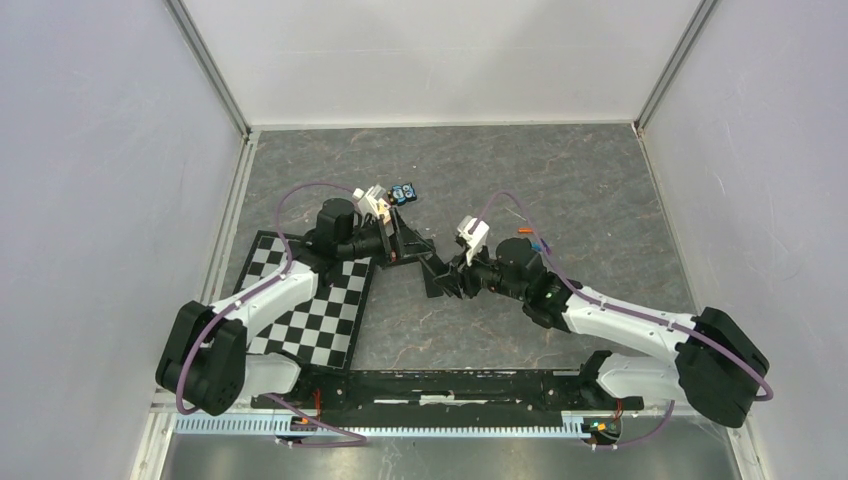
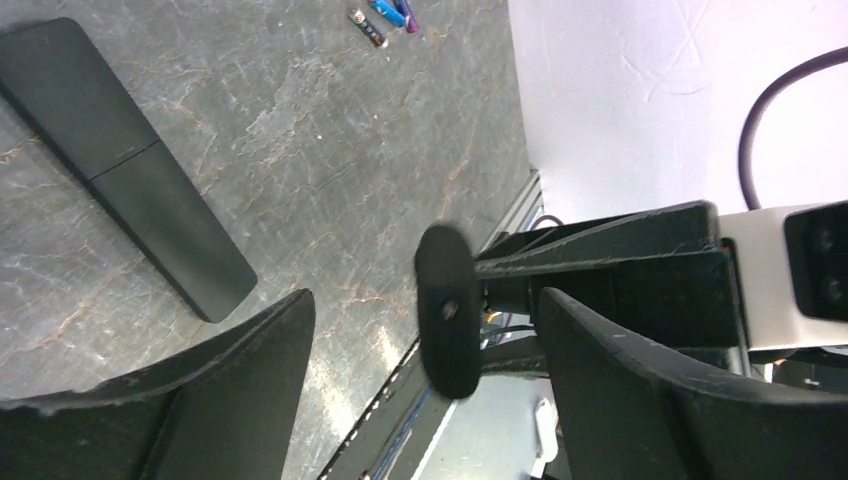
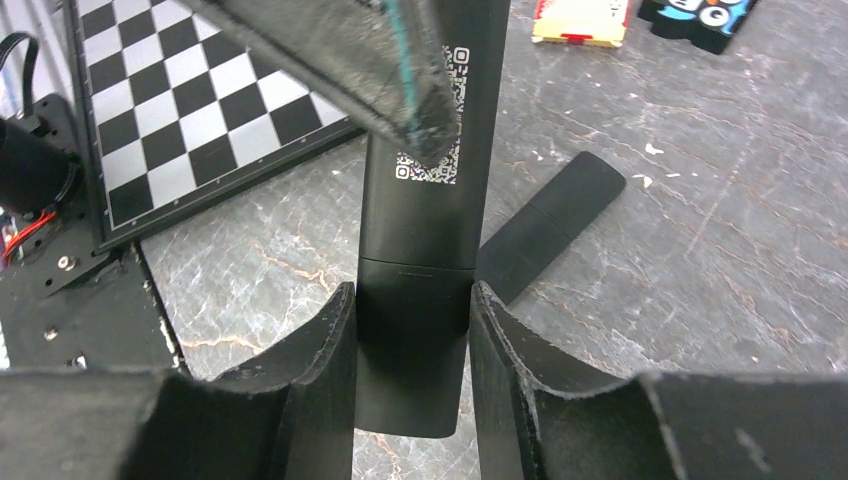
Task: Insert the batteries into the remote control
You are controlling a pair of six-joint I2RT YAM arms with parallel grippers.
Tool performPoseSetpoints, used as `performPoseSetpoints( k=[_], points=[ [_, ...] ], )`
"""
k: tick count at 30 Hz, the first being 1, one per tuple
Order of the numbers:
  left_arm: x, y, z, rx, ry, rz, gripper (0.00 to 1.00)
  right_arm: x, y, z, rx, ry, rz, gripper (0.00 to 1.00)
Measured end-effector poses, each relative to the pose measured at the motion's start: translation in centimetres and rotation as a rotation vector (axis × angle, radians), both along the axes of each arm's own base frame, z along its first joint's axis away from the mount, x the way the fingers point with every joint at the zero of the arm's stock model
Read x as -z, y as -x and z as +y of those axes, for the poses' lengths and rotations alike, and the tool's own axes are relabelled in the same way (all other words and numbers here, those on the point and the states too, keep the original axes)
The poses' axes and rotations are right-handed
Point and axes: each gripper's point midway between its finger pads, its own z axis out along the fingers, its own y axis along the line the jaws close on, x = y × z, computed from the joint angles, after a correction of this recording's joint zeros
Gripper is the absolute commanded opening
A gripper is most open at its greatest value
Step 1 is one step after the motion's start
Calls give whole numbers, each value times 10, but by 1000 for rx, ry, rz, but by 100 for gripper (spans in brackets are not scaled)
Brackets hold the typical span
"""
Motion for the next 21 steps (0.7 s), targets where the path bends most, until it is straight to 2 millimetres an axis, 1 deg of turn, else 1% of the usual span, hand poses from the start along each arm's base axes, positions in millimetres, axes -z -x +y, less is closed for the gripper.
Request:
performPoseSetpoints(
  k=[6,7,9,15,17,20,21],
  points=[
    [-9,-3,-3,-10,42,-1,57,6,7,5,-73,30,-4,20],
    [-9,-2,-4,-10,46,2,56,7,8,6,-82,35,-3,20],
    [-10,-3,-4,-10,52,7,50,8,8,7,-93,41,-3,20],
    [-5,-3,-6,-10,52,33,42,10,5,12,-103,55,-3,20],
    [-5,-3,-6,-11,53,34,33,11,4,13,-104,61,-2,20],
    [-3,-5,-4,-21,42,28,3,12,2,14,-101,66,-1,20],
    [0,-8,-2,-37,31,30,2,10,1,14,-99,66,-2,21]
  ],
)
